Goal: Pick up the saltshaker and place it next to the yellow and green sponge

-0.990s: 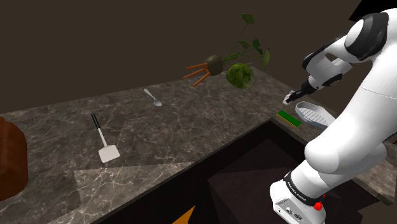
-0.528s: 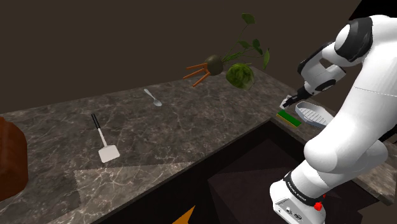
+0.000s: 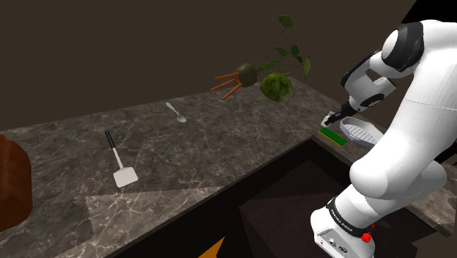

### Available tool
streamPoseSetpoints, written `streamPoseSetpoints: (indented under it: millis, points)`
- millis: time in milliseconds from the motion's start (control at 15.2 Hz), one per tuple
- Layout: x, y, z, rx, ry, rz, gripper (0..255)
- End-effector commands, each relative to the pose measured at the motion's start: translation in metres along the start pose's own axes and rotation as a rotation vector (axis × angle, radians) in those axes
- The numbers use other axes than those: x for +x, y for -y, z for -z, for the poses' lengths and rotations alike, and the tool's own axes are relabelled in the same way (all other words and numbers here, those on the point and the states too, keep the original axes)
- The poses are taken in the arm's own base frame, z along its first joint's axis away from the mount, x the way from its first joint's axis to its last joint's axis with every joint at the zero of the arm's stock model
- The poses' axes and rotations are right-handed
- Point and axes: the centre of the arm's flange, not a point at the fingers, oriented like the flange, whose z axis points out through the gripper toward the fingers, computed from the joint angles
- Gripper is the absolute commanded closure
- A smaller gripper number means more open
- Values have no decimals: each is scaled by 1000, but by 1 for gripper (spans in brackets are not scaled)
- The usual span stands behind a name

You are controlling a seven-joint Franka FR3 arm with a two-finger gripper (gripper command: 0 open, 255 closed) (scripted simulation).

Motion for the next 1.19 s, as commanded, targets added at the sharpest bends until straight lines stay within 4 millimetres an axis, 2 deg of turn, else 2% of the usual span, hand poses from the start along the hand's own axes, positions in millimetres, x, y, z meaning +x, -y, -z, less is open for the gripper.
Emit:
streamPoseSetpoints:
  millis: [0, 66, 396, 660, 1122]
  points:
    - [0, 0, 0, 0, 0, 0, 255]
    - [0, 0, 0, 0, 0, 0, 0]
    - [0, 0, 0, 0, 0, 0, 0]
    - [0, 0, 50, 0, 0, 0, 0]
    - [0, 0, 50, 0, 0, 0, 0]
